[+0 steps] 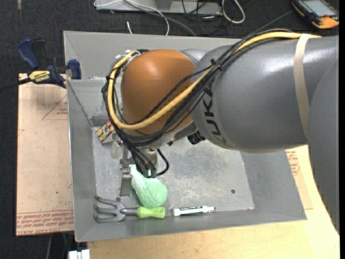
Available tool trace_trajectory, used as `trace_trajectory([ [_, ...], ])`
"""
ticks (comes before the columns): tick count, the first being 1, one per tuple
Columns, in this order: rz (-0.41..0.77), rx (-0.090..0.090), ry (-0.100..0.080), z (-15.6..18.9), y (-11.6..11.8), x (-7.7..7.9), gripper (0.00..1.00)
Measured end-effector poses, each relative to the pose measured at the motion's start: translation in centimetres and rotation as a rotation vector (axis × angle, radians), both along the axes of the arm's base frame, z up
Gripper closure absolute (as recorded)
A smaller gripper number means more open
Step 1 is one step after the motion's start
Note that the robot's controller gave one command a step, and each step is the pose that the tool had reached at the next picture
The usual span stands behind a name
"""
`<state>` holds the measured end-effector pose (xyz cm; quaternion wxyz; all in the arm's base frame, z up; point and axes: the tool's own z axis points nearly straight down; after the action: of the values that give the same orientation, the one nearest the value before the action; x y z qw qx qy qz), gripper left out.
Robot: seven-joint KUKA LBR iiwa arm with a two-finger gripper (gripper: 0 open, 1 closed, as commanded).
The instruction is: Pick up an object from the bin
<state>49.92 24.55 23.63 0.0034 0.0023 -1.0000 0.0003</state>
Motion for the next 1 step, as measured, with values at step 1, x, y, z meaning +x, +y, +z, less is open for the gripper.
trace_trajectory([
  [1,-0.005,0.002,-0.007,0.35,-0.14,0.21,0.0],
])
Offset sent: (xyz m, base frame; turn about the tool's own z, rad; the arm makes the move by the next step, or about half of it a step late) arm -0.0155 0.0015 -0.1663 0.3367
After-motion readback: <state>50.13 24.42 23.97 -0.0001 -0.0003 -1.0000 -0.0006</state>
